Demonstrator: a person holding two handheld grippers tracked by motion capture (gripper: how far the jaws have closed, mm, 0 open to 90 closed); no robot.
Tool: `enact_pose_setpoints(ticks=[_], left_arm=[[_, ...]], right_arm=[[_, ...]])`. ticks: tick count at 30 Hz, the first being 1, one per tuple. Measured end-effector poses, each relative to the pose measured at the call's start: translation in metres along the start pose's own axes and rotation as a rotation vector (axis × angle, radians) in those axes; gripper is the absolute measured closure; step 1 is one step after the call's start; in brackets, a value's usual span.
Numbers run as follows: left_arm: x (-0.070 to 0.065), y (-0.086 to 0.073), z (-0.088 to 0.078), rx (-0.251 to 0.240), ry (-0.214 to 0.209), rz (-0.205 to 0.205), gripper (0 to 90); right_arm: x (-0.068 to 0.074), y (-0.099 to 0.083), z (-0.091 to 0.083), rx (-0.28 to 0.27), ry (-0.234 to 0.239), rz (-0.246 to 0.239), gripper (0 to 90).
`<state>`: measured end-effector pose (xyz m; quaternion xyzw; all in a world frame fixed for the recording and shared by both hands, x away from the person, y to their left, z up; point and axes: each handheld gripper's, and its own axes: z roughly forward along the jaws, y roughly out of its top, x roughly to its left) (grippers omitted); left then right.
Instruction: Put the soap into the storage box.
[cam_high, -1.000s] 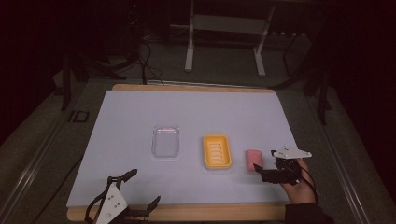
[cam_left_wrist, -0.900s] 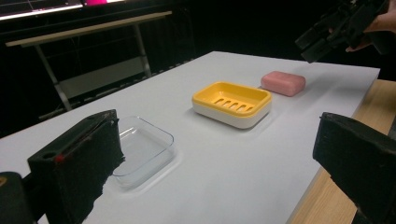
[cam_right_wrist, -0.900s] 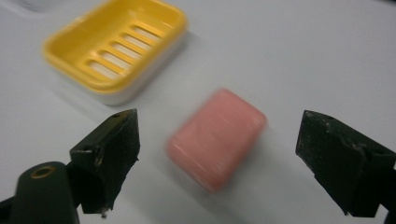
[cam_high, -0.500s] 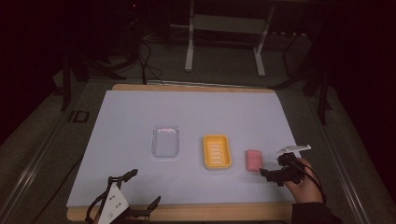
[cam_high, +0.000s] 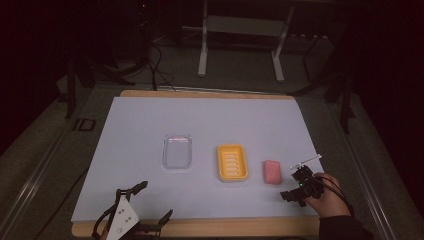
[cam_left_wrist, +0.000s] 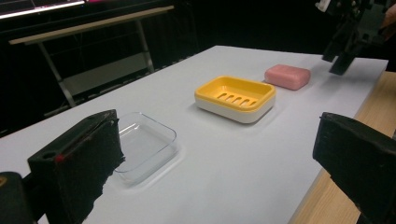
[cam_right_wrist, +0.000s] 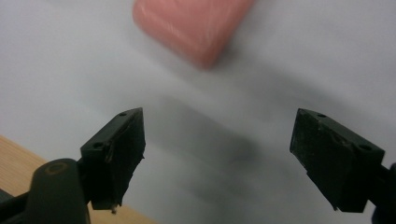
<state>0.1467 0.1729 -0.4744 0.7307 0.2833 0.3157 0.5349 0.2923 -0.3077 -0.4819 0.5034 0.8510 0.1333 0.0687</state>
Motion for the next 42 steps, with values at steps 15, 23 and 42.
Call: enact_pose_setpoints(ticks=[15,23,42], left_arm=[[-0.001,0.0,0.0,0.004,0.002,0.002,1.9],[-0.001,0.0,0.001,0.006,0.003,0.0,1.9],[-0.001,0.0,0.001,0.011,0.008,0.002,1.9]], right_arm=[[0.012,0.001,0.007,0.212,0.013,0.172,21.6],[0.022,0.011,0.002,0.234,0.018,0.179,24.1],[0.034,0.048,-0.012,0.211,0.02,0.208,10.6]])
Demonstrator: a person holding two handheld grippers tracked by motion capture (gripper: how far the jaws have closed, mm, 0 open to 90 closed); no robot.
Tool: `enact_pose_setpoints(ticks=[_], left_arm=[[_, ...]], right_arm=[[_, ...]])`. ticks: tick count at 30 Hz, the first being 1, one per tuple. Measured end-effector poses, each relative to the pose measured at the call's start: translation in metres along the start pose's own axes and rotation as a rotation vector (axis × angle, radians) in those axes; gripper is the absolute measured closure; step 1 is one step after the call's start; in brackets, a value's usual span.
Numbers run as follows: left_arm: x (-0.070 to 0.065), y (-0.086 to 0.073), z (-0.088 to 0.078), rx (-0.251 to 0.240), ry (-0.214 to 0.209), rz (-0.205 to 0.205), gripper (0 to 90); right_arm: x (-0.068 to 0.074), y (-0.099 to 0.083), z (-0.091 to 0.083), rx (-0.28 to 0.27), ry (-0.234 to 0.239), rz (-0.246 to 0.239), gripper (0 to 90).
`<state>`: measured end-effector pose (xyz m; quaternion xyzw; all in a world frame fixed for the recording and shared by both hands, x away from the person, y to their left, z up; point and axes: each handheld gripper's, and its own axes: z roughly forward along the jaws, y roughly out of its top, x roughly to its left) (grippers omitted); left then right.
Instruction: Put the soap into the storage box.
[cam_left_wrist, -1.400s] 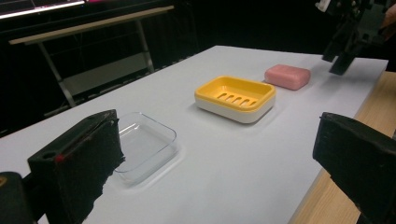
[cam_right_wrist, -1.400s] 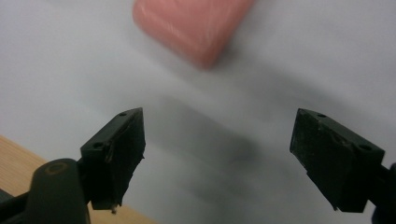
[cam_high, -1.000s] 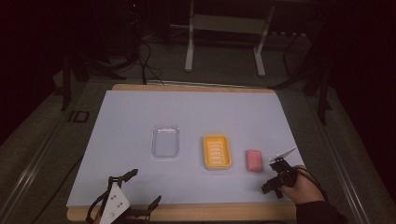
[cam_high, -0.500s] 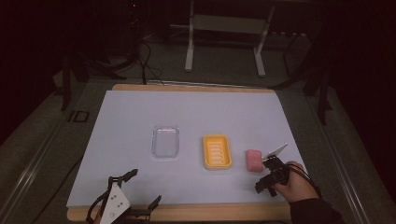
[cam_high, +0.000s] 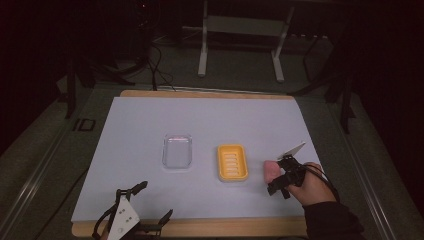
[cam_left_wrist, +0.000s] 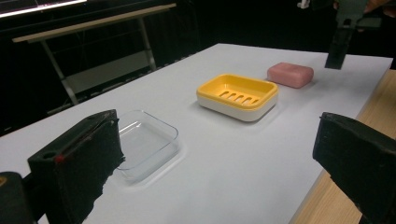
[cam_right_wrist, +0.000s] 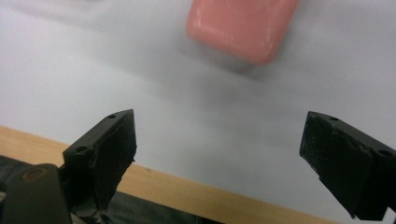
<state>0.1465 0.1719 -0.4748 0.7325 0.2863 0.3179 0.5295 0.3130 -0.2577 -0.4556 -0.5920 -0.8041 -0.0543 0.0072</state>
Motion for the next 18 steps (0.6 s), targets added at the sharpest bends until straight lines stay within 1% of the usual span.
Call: enact_pose_setpoints(ticks=[4,5,6,7,9,10,11,13,14,15,16,17,18], left_arm=[[0.0,0.0,0.0,0.0,0.002,0.001,1.9],[0.0,0.0,0.0,0.001,0.001,0.002,1.9],[0.0,0.0,0.0,0.001,0.001,0.003,1.9],[0.0,0.0,0.0,0.002,0.002,0.004,1.9],[0.0,0.0,0.0,0.002,0.001,0.005,1.9],[0.0,0.0,0.0,0.002,0.002,0.005,1.9],[0.0,0.0,0.0,0.004,0.002,0.006,1.9],[0.0,0.0,0.0,0.004,0.003,0.007,1.9],[0.0,0.0,0.0,0.004,0.003,0.007,1.9],[0.0,0.0,0.0,0.005,0.004,0.009,1.9],[0.0,0.0,0.0,0.005,0.005,0.009,1.9],[-0.001,0.0,0.0,0.005,0.004,0.009,1.9],[-0.001,0.0,0.0,0.005,0.004,0.009,1.9]], right_arm=[[0.0,0.01,-0.007,-0.049,-0.007,0.005,10.9],[0.0,0.012,-0.009,-0.063,-0.001,0.013,13.5],[0.0,0.014,-0.01,-0.074,-0.002,0.013,14.2],[0.0,0.017,-0.012,-0.084,-0.008,0.026,14.2],[0.001,0.02,-0.013,-0.088,-0.022,0.004,12.2],[0.001,0.022,-0.013,-0.083,-0.011,-0.006,10.8],[0.001,0.024,-0.013,-0.078,0.002,-0.009,10.7],[0.003,0.027,-0.012,-0.092,-0.006,-0.015,10.7],[0.003,0.029,-0.011,-0.099,-0.001,0.002,10.7],[0.004,0.03,-0.01,-0.106,-0.006,0.011,12.8],[0.005,0.031,-0.008,-0.102,-0.029,0.008,16.2],[0.006,0.032,-0.006,-0.097,-0.058,0.01,15.2],[0.006,0.033,-0.005,-0.093,-0.059,0.012,12.9]])
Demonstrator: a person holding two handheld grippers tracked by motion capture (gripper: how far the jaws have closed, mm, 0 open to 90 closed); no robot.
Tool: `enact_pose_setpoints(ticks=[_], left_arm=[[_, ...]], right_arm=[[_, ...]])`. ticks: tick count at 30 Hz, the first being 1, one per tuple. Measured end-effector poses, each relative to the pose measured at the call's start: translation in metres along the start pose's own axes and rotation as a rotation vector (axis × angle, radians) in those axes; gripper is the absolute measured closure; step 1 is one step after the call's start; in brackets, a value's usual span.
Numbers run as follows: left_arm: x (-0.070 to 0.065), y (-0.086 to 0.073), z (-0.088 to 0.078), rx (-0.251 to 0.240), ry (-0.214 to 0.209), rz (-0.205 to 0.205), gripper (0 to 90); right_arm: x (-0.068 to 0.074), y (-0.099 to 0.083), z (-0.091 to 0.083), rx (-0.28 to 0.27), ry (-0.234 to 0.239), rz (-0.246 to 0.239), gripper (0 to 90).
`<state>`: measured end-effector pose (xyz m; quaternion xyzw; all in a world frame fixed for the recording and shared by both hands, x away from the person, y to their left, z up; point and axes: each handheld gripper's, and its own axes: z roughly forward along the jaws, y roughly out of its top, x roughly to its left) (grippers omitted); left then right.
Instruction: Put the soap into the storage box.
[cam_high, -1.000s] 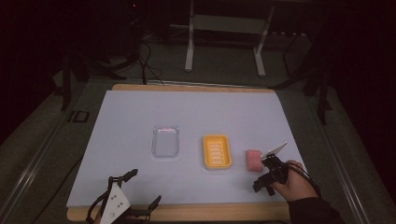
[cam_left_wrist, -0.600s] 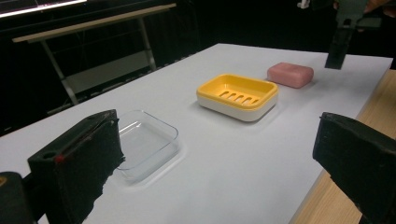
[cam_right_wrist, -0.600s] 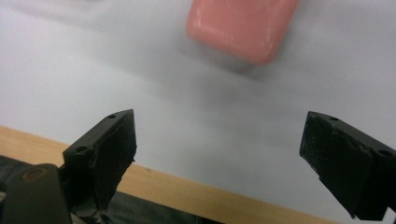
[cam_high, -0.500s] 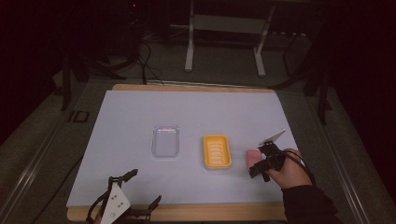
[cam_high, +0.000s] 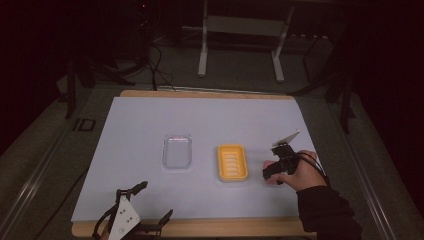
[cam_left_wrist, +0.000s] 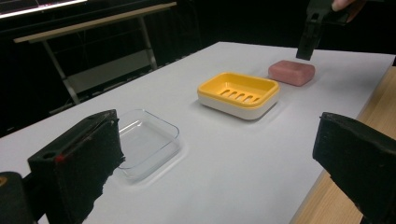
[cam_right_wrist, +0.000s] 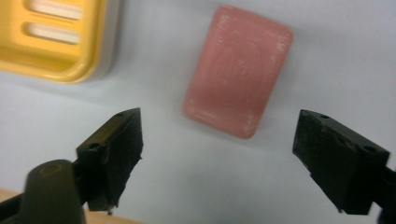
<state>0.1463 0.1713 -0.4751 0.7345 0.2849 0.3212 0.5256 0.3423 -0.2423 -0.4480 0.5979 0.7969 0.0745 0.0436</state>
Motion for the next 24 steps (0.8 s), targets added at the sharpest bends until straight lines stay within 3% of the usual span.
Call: enact_pose_setpoints(ticks=[2,5,7,8,10,15,18,24], left_arm=[[0.0,0.0,0.0,0.0,0.0,0.0,1.9],[0.0,0.0,0.0,0.001,0.001,0.0,1.9],[0.0,0.0,0.0,0.001,0.001,-0.001,1.9],[0.0,0.0,0.0,0.002,0.001,-0.001,1.9],[0.0,0.0,0.0,0.003,0.0,0.0,1.9],[0.0,0.0,0.0,0.004,0.0,0.0,1.9],[0.0,0.0,0.0,0.004,0.001,0.0,1.9],[0.0,0.0,0.0,0.007,0.001,0.003,1.9]], right_arm=[[-0.001,0.003,0.003,0.016,0.04,0.035,13.3],[-0.003,0.007,0.008,0.026,0.004,0.035,16.3],[-0.003,0.01,0.011,0.036,-0.042,0.058,24.2],[-0.004,0.011,0.012,0.04,-0.046,0.063,23.7],[-0.004,0.014,0.014,-0.015,-0.051,0.075,23.2],[-0.003,0.021,0.019,-0.015,-0.049,0.112,24.6],[-0.002,0.024,0.025,-0.025,-0.079,0.108,23.2],[-0.002,0.026,0.039,-0.007,-0.085,0.115,21.6]])
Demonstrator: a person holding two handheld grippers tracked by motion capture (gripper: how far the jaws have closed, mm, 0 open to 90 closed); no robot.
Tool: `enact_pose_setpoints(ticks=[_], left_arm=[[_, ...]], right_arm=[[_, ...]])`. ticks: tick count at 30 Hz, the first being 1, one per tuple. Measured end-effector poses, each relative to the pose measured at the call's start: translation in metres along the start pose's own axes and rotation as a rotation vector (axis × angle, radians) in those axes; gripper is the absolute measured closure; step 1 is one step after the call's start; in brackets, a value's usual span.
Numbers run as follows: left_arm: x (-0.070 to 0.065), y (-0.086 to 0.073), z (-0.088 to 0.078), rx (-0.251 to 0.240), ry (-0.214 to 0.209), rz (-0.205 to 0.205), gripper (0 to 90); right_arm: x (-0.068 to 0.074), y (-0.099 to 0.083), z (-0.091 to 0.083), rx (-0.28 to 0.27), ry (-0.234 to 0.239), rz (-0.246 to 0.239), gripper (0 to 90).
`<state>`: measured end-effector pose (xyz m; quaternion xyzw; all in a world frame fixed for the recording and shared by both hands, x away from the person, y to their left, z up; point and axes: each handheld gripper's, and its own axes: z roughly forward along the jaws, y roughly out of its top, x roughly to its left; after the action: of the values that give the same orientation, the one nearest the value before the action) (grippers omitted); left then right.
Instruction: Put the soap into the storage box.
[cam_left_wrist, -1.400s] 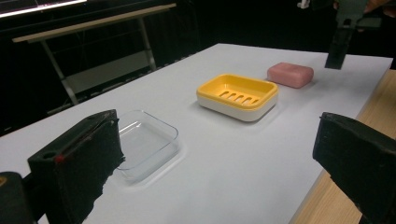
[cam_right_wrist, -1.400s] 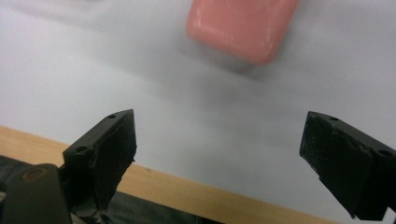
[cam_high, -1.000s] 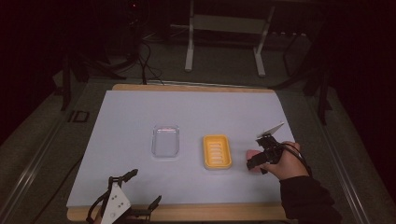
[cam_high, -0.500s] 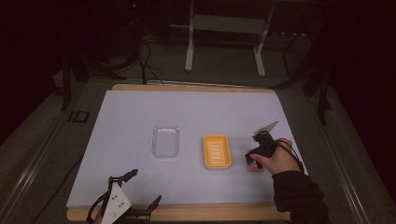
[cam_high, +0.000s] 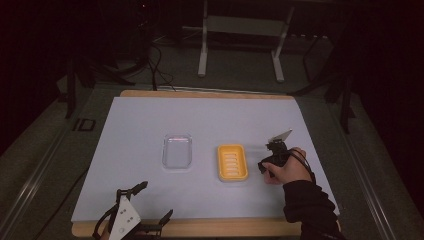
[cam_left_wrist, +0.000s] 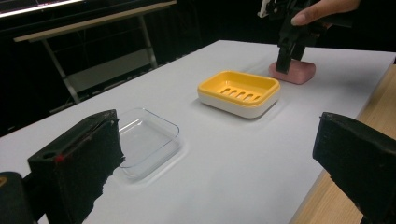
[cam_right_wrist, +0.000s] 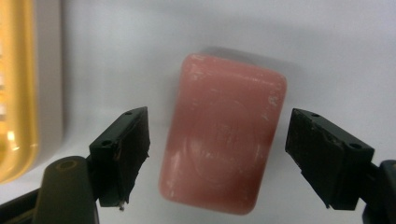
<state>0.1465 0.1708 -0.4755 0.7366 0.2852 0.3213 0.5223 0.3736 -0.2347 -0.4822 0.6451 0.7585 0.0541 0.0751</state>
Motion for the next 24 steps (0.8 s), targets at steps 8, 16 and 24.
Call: enact_pose_setpoints(ticks=[8,16,24], left_arm=[[0.0,0.0,0.0,0.002,0.001,0.006,1.9],[-0.001,0.0,0.001,0.004,0.002,0.007,1.9],[-0.001,0.0,0.001,0.006,0.003,0.009,1.9]], right_arm=[[0.001,-0.001,0.015,0.036,-0.032,0.001,27.7],[0.003,-0.001,0.014,0.052,-0.018,0.043,36.3],[0.0,0.002,0.005,0.08,-0.024,0.051,37.1]])
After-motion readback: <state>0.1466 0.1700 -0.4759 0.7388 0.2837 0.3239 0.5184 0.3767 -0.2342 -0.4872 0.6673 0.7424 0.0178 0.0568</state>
